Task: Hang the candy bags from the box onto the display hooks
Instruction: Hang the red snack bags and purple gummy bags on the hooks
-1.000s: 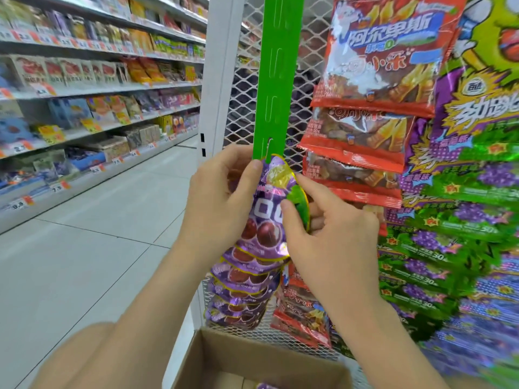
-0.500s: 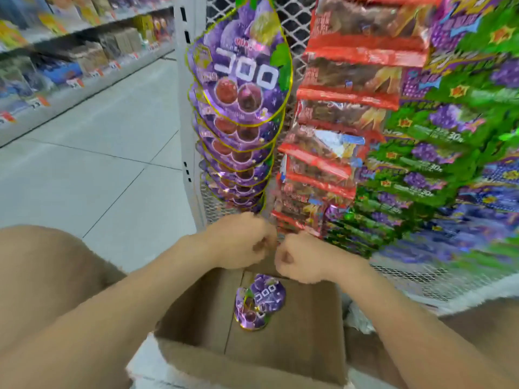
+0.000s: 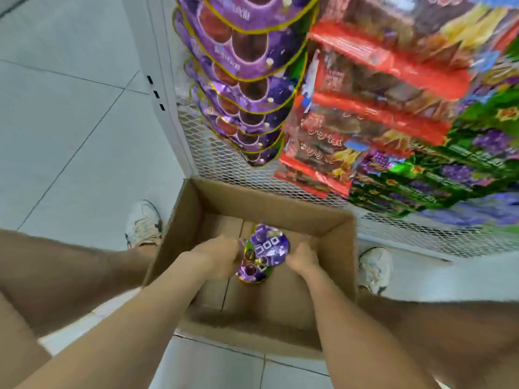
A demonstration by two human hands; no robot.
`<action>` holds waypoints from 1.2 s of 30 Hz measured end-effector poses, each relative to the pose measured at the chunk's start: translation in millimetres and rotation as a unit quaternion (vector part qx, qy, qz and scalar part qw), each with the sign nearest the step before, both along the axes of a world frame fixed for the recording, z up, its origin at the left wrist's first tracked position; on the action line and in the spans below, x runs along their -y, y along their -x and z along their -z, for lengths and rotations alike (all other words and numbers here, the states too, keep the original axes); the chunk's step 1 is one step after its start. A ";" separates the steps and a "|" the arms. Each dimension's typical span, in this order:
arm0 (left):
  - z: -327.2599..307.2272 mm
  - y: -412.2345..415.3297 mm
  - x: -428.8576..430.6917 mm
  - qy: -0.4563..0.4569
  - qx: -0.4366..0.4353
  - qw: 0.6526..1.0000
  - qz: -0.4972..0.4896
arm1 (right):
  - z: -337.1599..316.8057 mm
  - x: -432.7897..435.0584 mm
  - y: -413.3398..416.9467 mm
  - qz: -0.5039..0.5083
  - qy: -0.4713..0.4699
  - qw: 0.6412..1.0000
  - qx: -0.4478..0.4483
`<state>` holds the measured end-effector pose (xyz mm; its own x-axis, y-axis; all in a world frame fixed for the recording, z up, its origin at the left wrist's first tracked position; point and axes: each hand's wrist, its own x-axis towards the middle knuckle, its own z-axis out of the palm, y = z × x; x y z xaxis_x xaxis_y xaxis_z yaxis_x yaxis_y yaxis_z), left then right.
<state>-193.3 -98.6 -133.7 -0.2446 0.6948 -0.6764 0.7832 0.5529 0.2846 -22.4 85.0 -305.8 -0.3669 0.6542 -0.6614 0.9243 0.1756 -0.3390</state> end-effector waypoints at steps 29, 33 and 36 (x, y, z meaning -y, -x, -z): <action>-80.3 15.8 -4.8 -0.160 0.181 0.883 -0.403 | -261.4 45.4 7.1 0.008 0.256 0.931 -0.261; -121.9 19.7 9.0 -0.254 0.265 0.850 -0.378 | -313.1 50.9 -1.0 -0.093 0.250 0.917 -0.298; -163.1 15.8 21.6 -0.299 0.267 0.857 -0.323 | -347.1 55.6 -3.8 -0.099 0.197 0.915 -0.338</action>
